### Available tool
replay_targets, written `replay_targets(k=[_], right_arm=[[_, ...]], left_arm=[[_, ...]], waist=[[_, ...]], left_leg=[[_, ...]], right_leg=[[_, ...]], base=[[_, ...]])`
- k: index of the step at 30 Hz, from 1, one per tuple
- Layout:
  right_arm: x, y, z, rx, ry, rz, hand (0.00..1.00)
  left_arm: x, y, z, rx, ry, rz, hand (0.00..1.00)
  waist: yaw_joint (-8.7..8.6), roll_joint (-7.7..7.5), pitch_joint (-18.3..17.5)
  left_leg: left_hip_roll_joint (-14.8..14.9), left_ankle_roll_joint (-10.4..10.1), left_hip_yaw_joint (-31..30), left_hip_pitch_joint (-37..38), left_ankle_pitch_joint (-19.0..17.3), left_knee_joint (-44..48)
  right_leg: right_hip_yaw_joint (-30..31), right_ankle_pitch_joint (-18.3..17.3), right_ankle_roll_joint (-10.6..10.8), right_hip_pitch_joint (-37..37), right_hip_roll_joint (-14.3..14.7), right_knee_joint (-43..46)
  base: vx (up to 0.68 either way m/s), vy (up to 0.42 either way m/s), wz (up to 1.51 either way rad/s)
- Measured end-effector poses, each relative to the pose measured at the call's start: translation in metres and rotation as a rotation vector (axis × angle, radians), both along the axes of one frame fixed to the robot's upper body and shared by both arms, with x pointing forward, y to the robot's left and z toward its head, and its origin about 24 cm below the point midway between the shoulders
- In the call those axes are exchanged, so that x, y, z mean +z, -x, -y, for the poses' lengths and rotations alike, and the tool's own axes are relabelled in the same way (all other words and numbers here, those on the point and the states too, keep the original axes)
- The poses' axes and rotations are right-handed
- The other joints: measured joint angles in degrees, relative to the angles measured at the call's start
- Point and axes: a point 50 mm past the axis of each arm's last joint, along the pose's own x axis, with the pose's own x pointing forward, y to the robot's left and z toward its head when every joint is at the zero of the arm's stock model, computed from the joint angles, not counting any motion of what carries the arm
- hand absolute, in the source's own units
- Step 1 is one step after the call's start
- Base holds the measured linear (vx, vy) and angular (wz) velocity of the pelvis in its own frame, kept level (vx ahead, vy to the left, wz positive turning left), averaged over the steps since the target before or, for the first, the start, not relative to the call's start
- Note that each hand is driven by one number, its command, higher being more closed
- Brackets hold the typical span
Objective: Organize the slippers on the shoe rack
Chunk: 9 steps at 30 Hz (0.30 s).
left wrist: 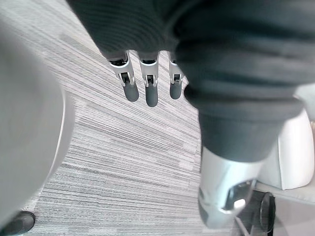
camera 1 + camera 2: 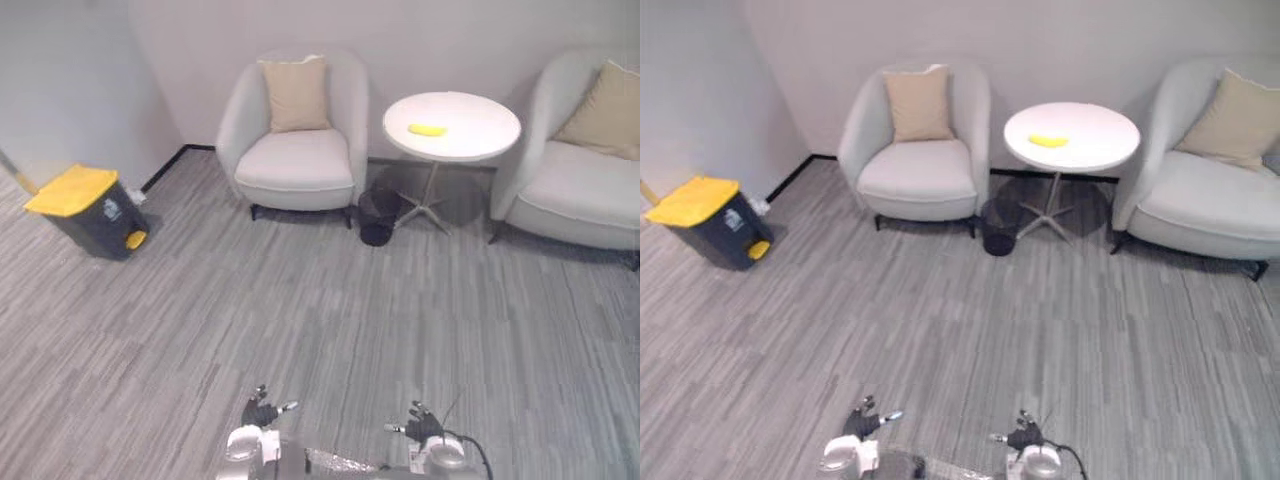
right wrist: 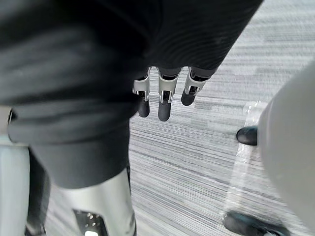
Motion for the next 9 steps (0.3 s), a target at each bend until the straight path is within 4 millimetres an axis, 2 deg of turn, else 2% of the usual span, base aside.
replay_targets(k=[2, 6, 9], right_arm=[[-0.003, 0.008, -0.008, -0.015, -0.026, -0.019, 0.0], [-0.005, 0.013, -0.005, -0.048, -0.029, -0.031, 0.0], [-0.006, 0.016, 0.001, -0.083, -0.025, -0.04, 0.0]], left_arm=[[-0.002, 0.004, -0.001, -0.009, -0.003, -0.015, 0.0], [-0.005, 0.004, 0.006, -0.046, 0.009, -0.035, 0.0], [-0.006, 0.007, 0.007, -0.047, 0.012, -0.047, 0.0]], waist=[[-0.33, -2.71, -1.87], [-0.36, -3.04, -2.43], [-0.39, -2.23, -2.79]], left_leg=[[-1.66, 0.9, 2.08, 3.87, 1.47, -5.66], [-2.5, 0.97, 3.24, 6.79, 1.7, -8.4], [-2.44, 0.98, 3.77, 7.71, 1.7, -9.18]], right_leg=[[-0.06, -0.68, 0.76, -0.03, -2.16, -0.67], [-0.47, -0.67, 0.82, 1.93, -3.1, -2.36], [-0.77, -0.67, 0.81, 2.4, -3.07, -3.0]], base=[[0.27, 0.095, -0.38], [0.18, 0.056, -0.17], [0.08, -0.005, -0.09]])
